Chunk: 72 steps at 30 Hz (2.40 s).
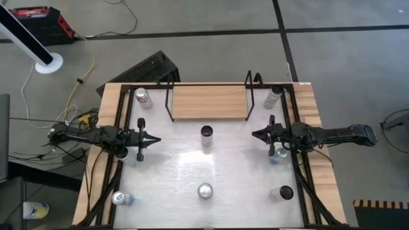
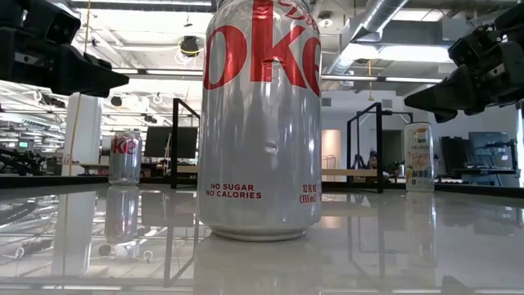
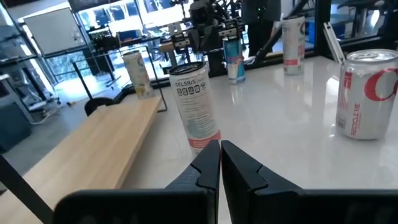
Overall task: Place canned beverage on shelf
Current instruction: Put the top white-pink soda can on the shelf
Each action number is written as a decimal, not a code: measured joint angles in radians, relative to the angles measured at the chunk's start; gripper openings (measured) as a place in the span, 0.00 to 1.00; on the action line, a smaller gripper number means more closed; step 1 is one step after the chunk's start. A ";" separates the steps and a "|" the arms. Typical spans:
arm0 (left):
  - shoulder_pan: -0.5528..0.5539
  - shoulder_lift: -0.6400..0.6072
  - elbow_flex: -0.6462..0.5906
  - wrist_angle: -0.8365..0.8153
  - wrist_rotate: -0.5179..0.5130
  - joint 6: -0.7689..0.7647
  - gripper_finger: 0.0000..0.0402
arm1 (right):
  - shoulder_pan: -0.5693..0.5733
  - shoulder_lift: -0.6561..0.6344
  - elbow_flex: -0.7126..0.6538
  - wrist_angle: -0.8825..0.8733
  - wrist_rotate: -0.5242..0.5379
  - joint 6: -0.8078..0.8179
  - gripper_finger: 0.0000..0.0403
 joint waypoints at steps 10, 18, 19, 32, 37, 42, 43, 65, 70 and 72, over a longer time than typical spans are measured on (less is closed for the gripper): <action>-0.001 0.000 -0.001 0.031 0.035 -0.438 0.00 | -0.003 0.000 0.000 0.023 0.000 -0.108 0.15; 0.000 0.000 -0.001 0.118 -0.133 -0.563 0.00 | -0.010 0.000 0.000 0.075 0.002 -0.005 0.15; -0.001 0.000 -0.001 0.126 -0.155 -0.566 0.00 | -0.010 0.000 0.000 0.084 0.002 0.035 0.15; 0.058 0.042 -0.001 0.306 -0.307 -0.324 0.00 | 0.009 0.017 0.049 0.185 0.022 0.096 0.17; 0.119 0.124 0.024 0.332 -0.223 -0.301 0.04 | 0.036 0.090 0.121 0.183 0.023 0.088 0.26; 0.142 0.229 0.111 0.308 -0.118 -0.264 0.19 | 0.037 0.234 0.212 0.180 0.024 0.067 0.41; 0.141 0.247 0.136 0.288 -0.109 -0.242 0.23 | 0.038 0.271 0.236 0.181 0.024 0.054 0.44; 0.196 0.959 0.435 0.515 0.030 -0.131 0.85 | 0.074 0.753 0.723 -0.226 0.021 -0.062 0.75; 0.196 1.180 0.579 0.562 0.102 -0.090 0.85 | 0.093 0.730 0.724 -0.280 0.022 -0.061 0.75; 0.196 1.256 0.632 0.562 0.102 -0.080 0.85 | 0.102 0.721 0.725 -0.296 0.023 -0.054 0.75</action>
